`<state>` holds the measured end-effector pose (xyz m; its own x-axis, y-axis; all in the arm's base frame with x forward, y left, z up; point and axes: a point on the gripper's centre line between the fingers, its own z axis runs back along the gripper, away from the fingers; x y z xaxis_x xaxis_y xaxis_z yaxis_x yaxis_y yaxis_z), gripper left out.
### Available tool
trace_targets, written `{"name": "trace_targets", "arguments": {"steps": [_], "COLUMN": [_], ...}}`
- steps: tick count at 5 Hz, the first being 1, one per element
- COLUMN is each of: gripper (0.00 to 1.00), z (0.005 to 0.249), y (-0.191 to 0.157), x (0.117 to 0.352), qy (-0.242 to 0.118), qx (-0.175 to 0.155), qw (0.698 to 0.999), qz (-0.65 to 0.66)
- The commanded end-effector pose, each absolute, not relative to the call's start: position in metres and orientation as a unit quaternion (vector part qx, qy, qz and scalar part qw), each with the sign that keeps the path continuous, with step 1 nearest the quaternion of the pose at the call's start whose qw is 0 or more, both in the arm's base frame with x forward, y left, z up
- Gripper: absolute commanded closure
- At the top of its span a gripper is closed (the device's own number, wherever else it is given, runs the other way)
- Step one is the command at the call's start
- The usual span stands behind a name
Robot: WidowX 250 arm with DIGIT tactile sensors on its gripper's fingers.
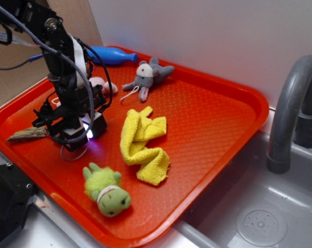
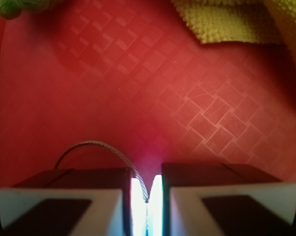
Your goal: Grab the silver keys.
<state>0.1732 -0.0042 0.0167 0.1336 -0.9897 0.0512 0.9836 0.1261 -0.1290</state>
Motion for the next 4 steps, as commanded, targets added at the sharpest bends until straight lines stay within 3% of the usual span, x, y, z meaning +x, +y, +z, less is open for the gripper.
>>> {"name": "trace_targets", "arguments": {"steps": [1,2,3,4], "gripper": [1.00,1.00,1.00,1.00], "z": [0.058,0.108,0.164,0.214], "y": [-0.014,-0.012,-0.006,-0.008], "x": [0.183,0.205,0.205,0.216], "qy": [0.025,-0.052,-0.158,-0.144], "qx": [-0.011,0.085,0.111,0.122], "qw": [0.783,0.852,0.899,0.942], "qz": [-0.621,-0.514,-0.394,-0.278]}}
